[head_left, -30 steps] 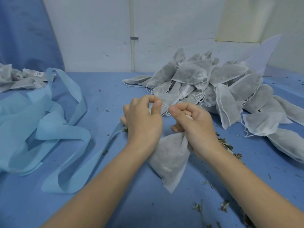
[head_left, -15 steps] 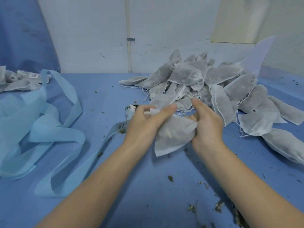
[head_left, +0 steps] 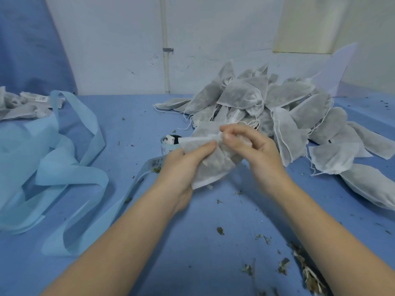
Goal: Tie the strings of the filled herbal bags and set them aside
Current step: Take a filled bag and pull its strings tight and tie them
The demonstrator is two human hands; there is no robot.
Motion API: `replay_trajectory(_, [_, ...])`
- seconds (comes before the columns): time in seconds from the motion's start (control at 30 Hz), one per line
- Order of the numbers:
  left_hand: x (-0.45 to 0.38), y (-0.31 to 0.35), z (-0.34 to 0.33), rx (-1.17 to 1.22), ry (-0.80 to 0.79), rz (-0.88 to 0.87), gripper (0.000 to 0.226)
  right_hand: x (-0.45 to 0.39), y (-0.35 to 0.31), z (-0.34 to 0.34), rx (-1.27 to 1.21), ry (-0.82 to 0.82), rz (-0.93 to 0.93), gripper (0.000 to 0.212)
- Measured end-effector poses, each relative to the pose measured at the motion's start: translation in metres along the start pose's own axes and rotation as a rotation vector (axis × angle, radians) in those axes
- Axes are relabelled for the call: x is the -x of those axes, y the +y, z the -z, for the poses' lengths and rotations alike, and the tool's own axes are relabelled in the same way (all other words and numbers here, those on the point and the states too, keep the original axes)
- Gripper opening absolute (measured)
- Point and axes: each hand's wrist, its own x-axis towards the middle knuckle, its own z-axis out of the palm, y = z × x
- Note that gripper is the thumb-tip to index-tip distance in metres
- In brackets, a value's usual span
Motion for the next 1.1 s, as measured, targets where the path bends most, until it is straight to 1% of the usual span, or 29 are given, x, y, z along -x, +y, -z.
replay_trajectory(0.03, [-0.001,0.001,0.001,0.017,0.001,0.006,0.022,0.001,-0.001,0.0,0.093,-0.052,0.034,0.004])
replay_trajectory(0.1, [-0.003,0.003,0.003,0.089,-0.051,0.034,0.038,0.002,0.0,0.002,0.238,-0.107,0.095,0.006])
replay_trajectory(0.17, [-0.002,0.005,0.005,0.113,-0.102,0.033,0.055,0.002,0.002,0.003,0.275,-0.128,0.119,0.009])
replay_trajectory(0.2, [-0.002,0.004,0.006,0.071,-0.124,0.004,0.057,0.002,0.002,0.003,0.281,-0.132,0.127,0.01])
replay_trajectory(0.23, [-0.001,0.004,0.006,0.021,-0.131,-0.033,0.05,0.001,0.003,0.003,0.287,-0.129,0.133,0.011])
replay_trajectory(0.27, [-0.001,0.002,0.007,-0.019,-0.114,-0.069,0.038,0.0,0.004,0.004,0.291,-0.124,0.137,0.011])
replay_trajectory(0.3, [-0.002,0.002,0.007,-0.043,-0.078,-0.094,0.027,0.0,0.005,0.005,0.296,-0.118,0.138,0.011])
replay_trajectory(0.37, [-0.004,0.002,0.009,-0.054,-0.018,-0.112,0.014,-0.001,0.007,0.006,0.309,-0.111,0.128,0.01])
replay_trajectory(0.5, [-0.006,0.006,0.014,-0.049,0.037,-0.129,0.009,-0.002,0.008,0.004,0.308,-0.092,0.096,0.015])
replay_trajectory(0.57, [-0.005,0.009,0.015,-0.037,0.057,-0.131,0.006,-0.002,0.009,0.0,0.267,-0.098,0.074,0.018])
replay_trajectory(0.63, [-0.005,0.013,0.018,-0.036,0.102,-0.145,0.005,-0.005,0.008,-0.006,0.076,-0.098,-0.015,0.019])
replay_trajectory(0.7, [-0.008,0.021,0.024,-0.026,0.185,-0.187,0.004,-0.009,0.006,-0.011,-0.135,-0.041,-0.154,0.017])
replay_trajectory(0.73, [-0.011,0.025,0.029,-0.024,0.247,-0.218,0.006,-0.01,0.005,-0.014,-0.145,0.0,-0.189,0.015])
replay_trajectory(0.77, [-0.013,0.03,0.035,-0.025,0.316,-0.25,0.011,-0.011,0.005,-0.017,-0.073,0.028,-0.186,0.014])
replay_trajectory(0.8, [-0.016,0.036,0.042,-0.031,0.383,-0.278,0.014,-0.011,0.006,-0.021,0.07,0.028,-0.146,0.013])
replay_trajectory(0.83, [-0.018,0.04,0.05,-0.042,0.442,-0.305,0.015,-0.011,0.008,-0.027,0.26,-0.01,-0.067,0.013])
replay_trajectory(0.9, [-0.021,0.048,0.063,-0.074,0.519,-0.338,0.025,-0.009,0.01,-0.042,0.584,-0.162,0.116,0.015])
replay_trajectory(0.93, [-0.023,0.05,0.069,-0.091,0.543,-0.338,0.033,-0.01,0.012,-0.049,0.683,-0.246,0.189,0.015])
replay_trajectory(1.0, [-0.028,0.05,0.077,-0.107,0.567,-0.319,0.04,-0.015,0.013,-0.064,0.807,-0.38,0.3,0.02])
replay_trajectory(1.1, [-0.033,0.048,0.08,-0.159,0.577,-0.267,0.039,-0.025,0.015,-0.081,0.918,-0.47,0.403,0.025])
